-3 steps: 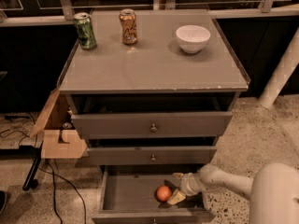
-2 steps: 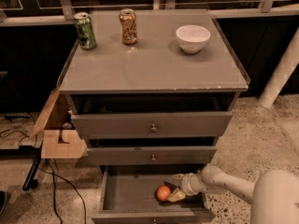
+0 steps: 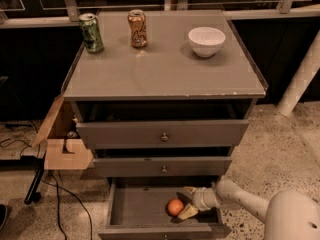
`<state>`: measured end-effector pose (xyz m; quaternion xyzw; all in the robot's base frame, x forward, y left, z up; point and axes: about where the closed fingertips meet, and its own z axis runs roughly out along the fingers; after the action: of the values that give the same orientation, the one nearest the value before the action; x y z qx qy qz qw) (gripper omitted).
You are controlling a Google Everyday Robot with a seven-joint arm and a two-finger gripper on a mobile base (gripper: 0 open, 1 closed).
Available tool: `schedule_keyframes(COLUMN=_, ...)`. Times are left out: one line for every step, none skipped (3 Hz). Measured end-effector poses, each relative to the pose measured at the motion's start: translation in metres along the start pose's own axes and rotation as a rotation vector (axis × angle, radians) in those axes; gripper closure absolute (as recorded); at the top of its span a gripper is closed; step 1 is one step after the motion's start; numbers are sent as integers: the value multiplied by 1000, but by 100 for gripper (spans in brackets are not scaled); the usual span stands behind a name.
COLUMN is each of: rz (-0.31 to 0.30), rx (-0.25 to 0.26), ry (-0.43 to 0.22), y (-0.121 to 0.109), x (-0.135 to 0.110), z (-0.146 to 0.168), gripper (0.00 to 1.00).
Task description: Pick orange from bottom drawer and place on counter
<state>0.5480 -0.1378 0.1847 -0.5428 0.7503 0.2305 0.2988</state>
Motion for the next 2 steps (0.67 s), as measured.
schedule_keyframes(rz=7, rx=-27, ry=-15, y=9, x=14, z=4, gripper=20)
schedule_keyframes(rz=5, rx=-59, ry=-42, y=15, x=20, z=12, gripper=21)
